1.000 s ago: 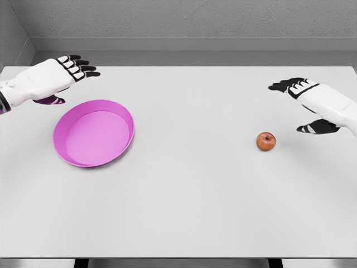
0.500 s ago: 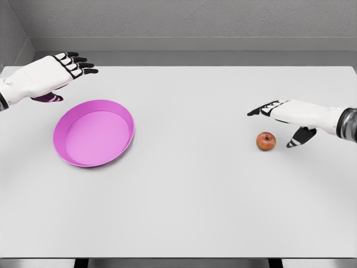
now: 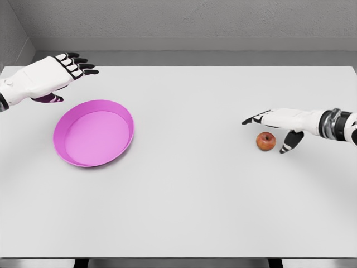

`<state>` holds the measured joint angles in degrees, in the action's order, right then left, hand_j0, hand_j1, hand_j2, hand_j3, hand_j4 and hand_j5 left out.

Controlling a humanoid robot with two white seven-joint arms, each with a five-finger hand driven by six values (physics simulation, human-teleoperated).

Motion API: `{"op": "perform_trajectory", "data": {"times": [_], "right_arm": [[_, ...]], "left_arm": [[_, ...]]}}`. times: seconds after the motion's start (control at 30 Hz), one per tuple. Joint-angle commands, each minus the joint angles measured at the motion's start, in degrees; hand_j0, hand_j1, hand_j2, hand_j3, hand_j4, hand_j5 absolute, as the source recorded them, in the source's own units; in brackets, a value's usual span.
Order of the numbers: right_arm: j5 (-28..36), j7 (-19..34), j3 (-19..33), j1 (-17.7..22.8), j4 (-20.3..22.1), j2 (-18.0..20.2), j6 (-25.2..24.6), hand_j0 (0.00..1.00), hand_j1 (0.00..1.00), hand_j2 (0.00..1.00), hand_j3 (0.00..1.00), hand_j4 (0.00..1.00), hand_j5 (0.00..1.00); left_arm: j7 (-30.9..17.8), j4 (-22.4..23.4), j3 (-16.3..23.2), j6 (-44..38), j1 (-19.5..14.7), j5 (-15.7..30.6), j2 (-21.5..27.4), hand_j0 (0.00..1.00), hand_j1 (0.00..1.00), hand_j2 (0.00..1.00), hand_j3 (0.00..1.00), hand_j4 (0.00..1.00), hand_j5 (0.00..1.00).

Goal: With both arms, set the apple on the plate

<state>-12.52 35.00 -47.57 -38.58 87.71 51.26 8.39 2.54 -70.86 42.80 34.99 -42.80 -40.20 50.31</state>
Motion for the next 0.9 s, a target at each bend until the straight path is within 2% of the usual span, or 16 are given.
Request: {"op": "perform_trajectory", "data": {"times": [0.0, 0.27, 0.3, 0.33, 0.37, 0.4, 0.5, 0.53, 0.63, 0.87], "right_arm": [[0.13, 0.00, -1.39, 0.00, -0.96, -0.46, 0.05, 1.00, 1.00, 1.00, 1.00, 1.00, 1.00], [0.13, 0.00, -1.39, 0.00, -1.32, -0.37, 0.05, 1.00, 1.00, 1.00, 1.00, 1.00, 1.00], [0.13, 0.00, -1.39, 0.00, -1.23, -0.37, 0.05, 0.94, 0.94, 0.94, 0.94, 0.94, 0.94], [0.13, 0.00, -1.48, 0.00, -1.14, -0.37, 0.14, 0.79, 0.79, 0.79, 0.79, 0.79, 0.79], [0.13, 0.00, -1.48, 0.00, -1.14, -0.37, 0.22, 0.69, 0.69, 0.69, 0.69, 0.69, 0.69], [0.13, 0.00, -1.48, 0.09, -1.14, -0.29, 0.22, 0.64, 0.64, 0.64, 0.64, 0.64, 0.64], [0.13, 0.00, -1.83, 0.09, -1.14, -0.29, 0.22, 0.64, 0.64, 0.64, 0.64, 0.64, 0.64], [0.13, 0.00, -1.83, 0.00, -1.14, -0.29, 0.22, 0.61, 0.61, 0.61, 0.61, 0.61, 0.61], [0.13, 0.00, -1.83, 0.09, -1.23, -0.29, 0.22, 0.60, 0.60, 0.60, 0.60, 0.60, 0.60], [0.13, 0.00, -1.83, 0.00, -1.14, -0.29, 0.22, 0.52, 0.52, 0.52, 0.52, 0.52, 0.52]], "left_arm": [[0.01, -0.15, -0.08, 0.01, 0.00, 0.38, 0.05, 1.00, 1.00, 1.00, 1.00, 1.00, 1.00], [0.01, -0.24, -0.08, 0.01, 0.09, 0.30, -0.03, 1.00, 1.00, 1.00, 1.00, 1.00, 1.00], [0.01, -0.24, -0.08, 0.01, 0.09, 0.30, -0.03, 1.00, 1.00, 1.00, 1.00, 1.00, 1.00], [0.01, -0.24, -0.08, 0.01, 0.09, 0.21, 0.05, 1.00, 1.00, 1.00, 1.00, 1.00, 1.00], [0.01, -0.33, -0.08, 0.01, 0.09, 0.21, 0.05, 1.00, 1.00, 1.00, 1.00, 1.00, 1.00], [0.01, -0.24, -0.08, 0.01, 0.09, 0.21, 0.05, 1.00, 1.00, 1.00, 1.00, 1.00, 1.00], [0.01, -0.24, -0.08, 0.01, 0.09, 0.21, 0.05, 1.00, 1.00, 1.00, 1.00, 1.00, 1.00], [0.01, -0.24, -0.08, 0.01, 0.09, 0.21, 0.05, 1.00, 1.00, 1.00, 1.00, 1.00, 1.00], [0.01, -0.24, -0.08, 0.01, 0.00, 0.30, 0.05, 1.00, 1.00, 1.00, 1.00, 1.00, 1.00], [0.01, -0.24, -0.08, 0.01, -0.09, 0.30, 0.14, 1.00, 1.00, 1.00, 1.00, 1.00, 1.00]]}}
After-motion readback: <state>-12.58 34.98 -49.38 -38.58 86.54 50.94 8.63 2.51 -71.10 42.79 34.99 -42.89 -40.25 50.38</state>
